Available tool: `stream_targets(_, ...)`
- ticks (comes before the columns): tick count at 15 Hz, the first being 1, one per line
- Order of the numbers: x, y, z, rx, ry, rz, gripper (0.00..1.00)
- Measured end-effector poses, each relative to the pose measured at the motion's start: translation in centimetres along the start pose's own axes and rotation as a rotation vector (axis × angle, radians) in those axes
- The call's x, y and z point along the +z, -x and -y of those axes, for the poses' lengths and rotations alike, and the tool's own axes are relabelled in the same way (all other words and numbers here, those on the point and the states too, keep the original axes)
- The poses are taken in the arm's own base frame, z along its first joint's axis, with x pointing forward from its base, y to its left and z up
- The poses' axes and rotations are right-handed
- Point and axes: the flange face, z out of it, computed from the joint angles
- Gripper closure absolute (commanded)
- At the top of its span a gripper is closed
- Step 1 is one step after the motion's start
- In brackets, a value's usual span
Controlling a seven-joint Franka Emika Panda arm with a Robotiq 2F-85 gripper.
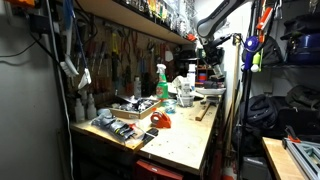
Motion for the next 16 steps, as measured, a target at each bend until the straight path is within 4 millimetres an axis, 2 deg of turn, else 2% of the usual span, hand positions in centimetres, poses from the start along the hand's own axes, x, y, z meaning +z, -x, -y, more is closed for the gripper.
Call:
stream_targets(1,-0.1,0.0,0.1,-0.002,-0.001,-0.001,0.44)
stream_targets(2,-0.2,0.0,0.2,-0.003,-0.001,-0.003,0.69)
stream_targets(6,0.2,0.1,0.5,-0.006,-0.006,0.012,0.69)
stream_targets(12,2.8,-0.1,2.1,-0.064,-0.112,0.114,0.69)
stream_targets(14,3.1,-0.7,1.9,-0.081,-0.172,0.148,0.69)
stream_targets(16,3.3,-1.5,0.7,-0.105,-0.208,0.163,0.69)
